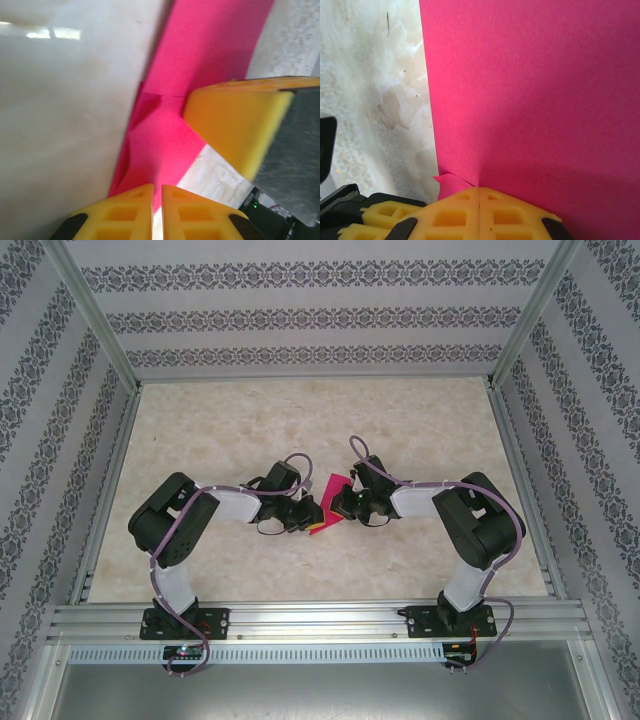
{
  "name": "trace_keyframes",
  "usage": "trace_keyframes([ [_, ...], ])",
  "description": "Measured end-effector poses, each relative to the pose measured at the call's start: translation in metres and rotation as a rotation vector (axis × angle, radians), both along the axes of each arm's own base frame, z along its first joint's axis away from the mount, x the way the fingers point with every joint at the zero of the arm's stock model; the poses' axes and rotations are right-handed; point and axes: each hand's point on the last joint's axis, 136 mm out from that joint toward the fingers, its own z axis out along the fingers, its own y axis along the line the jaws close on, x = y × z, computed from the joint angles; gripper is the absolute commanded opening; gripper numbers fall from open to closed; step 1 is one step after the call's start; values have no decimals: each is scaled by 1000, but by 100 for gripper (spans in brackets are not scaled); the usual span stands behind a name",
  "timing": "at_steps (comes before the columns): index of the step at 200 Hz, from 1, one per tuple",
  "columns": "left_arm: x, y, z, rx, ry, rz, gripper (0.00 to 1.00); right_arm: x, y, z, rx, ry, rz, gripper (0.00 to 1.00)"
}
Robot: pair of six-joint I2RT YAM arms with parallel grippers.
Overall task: Fold a paper plane with a square sheet of paper (pick it up from the middle)
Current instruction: Third fold the triangle at the center of the table.
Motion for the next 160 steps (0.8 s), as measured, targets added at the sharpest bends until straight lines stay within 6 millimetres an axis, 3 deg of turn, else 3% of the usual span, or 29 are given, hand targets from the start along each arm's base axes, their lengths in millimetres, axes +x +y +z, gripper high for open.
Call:
trace_keyframes([
  [63,1,4,-3,24,-38,15,10,-9,-10,6,-32,-12,-16,10],
  [115,1,6,-3,39,-55,0,9,-12,-7,40,16,-93,-10,8],
  [160,2,6,-3,56,-59,-10,9,-23,12,25,29,-55,19,6],
])
